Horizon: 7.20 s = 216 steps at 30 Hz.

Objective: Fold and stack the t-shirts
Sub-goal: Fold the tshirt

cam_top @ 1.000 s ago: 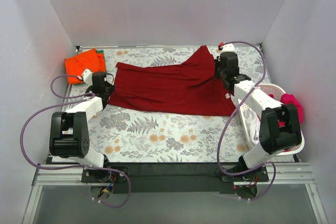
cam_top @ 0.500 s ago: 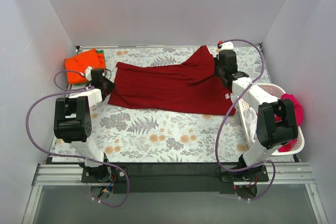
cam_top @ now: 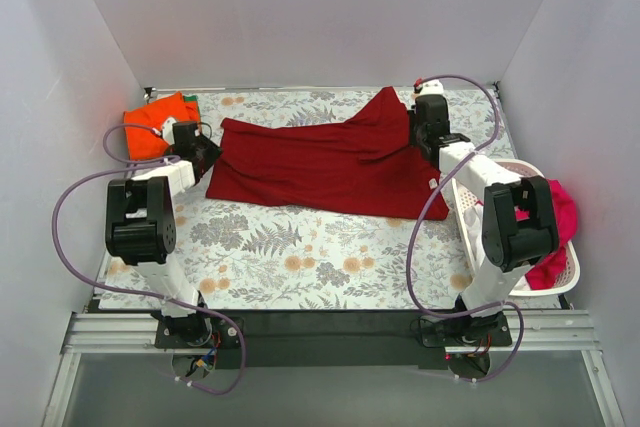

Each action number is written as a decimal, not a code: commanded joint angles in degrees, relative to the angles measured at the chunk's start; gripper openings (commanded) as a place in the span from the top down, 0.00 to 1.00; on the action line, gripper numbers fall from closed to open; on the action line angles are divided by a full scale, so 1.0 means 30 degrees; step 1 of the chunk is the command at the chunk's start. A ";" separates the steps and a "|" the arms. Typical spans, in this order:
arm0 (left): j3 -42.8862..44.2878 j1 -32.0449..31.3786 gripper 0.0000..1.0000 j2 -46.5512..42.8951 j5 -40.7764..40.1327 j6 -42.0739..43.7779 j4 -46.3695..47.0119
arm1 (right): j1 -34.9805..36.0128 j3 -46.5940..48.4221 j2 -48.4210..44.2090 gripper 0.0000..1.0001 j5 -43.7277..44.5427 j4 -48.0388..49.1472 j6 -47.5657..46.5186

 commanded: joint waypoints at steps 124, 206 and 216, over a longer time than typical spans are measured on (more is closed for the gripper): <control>-1.0690 -0.0665 0.39 -0.9864 -0.0952 -0.0930 -0.0025 | -0.0327 -0.9054 -0.5662 0.67 -0.3336 -0.3202 0.2919; -0.3337 -0.5704 0.34 -0.4297 -0.5346 0.2117 -0.2105 | -0.0766 0.3865 0.4768 0.51 -0.4011 -0.4433 0.1689; -0.3659 -0.5675 0.34 -0.4941 -0.5610 0.2263 -0.2076 | -0.1001 0.4656 0.5911 0.56 -0.3747 -0.4403 0.1572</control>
